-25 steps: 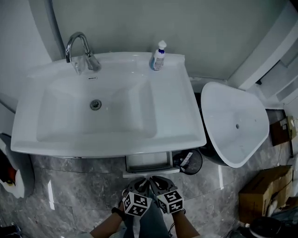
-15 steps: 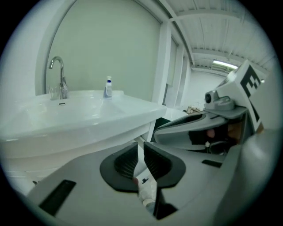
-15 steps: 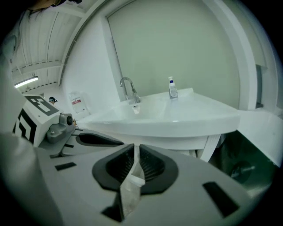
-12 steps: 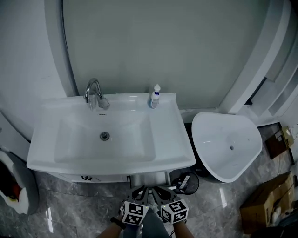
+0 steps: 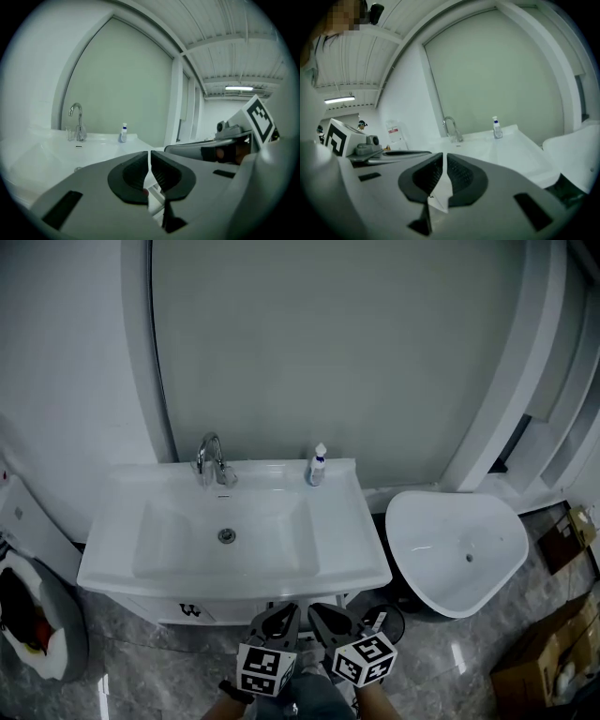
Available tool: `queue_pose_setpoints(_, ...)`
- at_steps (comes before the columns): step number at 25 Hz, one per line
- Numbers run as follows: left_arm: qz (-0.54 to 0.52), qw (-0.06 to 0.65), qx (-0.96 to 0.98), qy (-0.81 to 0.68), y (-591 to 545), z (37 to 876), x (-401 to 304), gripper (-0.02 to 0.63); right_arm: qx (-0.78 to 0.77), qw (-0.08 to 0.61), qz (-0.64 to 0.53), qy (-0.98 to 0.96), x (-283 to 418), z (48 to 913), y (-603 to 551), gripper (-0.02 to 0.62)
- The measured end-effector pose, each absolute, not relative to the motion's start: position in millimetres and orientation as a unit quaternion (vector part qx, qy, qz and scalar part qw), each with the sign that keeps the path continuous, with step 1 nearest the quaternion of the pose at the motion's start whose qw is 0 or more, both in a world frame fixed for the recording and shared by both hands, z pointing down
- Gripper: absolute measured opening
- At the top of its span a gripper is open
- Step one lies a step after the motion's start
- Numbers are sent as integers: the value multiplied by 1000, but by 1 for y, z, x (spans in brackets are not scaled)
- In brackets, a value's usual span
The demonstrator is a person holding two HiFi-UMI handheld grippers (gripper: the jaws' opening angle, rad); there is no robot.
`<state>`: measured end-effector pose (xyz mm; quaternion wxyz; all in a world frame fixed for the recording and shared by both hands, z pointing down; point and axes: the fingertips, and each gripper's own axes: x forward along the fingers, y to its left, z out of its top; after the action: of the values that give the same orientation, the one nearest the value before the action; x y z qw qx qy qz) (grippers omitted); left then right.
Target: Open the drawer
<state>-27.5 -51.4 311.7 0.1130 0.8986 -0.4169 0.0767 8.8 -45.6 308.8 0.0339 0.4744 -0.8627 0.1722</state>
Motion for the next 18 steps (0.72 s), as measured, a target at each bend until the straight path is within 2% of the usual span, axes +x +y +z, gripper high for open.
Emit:
queue_pose_setpoints(3, 43, 105, 906, -408, -45, 275, -27, 29, 459, 5, 155, -875, 3, 271, -42, 34)
queue_pose_setpoints(11, -4, 69, 908, -413, -31, 196, -46, 17, 425, -22, 127, -896, -12, 211, -23, 11)
queue_pose_setpoints(18, -4, 51, 912, -407, -13, 175, -62, 17, 391, -18, 128, -911, -30, 194, -12, 9)
